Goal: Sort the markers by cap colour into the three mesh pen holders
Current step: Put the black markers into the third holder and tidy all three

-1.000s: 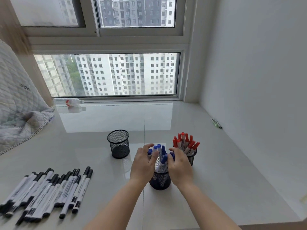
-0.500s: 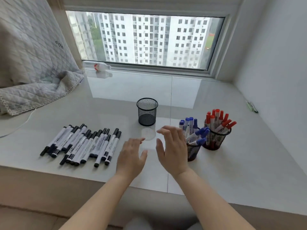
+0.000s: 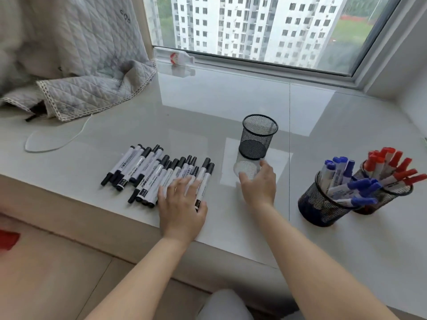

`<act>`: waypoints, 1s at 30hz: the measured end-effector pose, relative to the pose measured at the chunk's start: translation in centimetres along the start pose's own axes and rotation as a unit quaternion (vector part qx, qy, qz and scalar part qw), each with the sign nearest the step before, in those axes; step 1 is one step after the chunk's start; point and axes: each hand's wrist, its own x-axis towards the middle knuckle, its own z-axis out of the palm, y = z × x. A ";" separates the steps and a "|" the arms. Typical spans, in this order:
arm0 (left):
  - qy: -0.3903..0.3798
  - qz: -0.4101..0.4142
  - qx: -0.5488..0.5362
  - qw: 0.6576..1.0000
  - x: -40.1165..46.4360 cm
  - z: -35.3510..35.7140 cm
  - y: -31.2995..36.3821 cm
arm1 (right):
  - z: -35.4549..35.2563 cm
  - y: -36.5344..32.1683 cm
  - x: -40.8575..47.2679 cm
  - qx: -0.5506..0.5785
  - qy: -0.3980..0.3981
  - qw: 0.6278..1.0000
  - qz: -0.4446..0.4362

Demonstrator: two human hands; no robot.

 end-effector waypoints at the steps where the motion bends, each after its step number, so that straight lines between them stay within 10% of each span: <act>1: -0.002 -0.002 -0.004 1.000 0.0 0.1 0.0 | 0.3 0.0 0.8 -0.016 0.012 1.000 0.003; 30: -0.048 -0.026 0.010 0.998 0.2 1.0 -0.6 | 0.8 0.2 0.6 0.011 0.077 0.996 0.039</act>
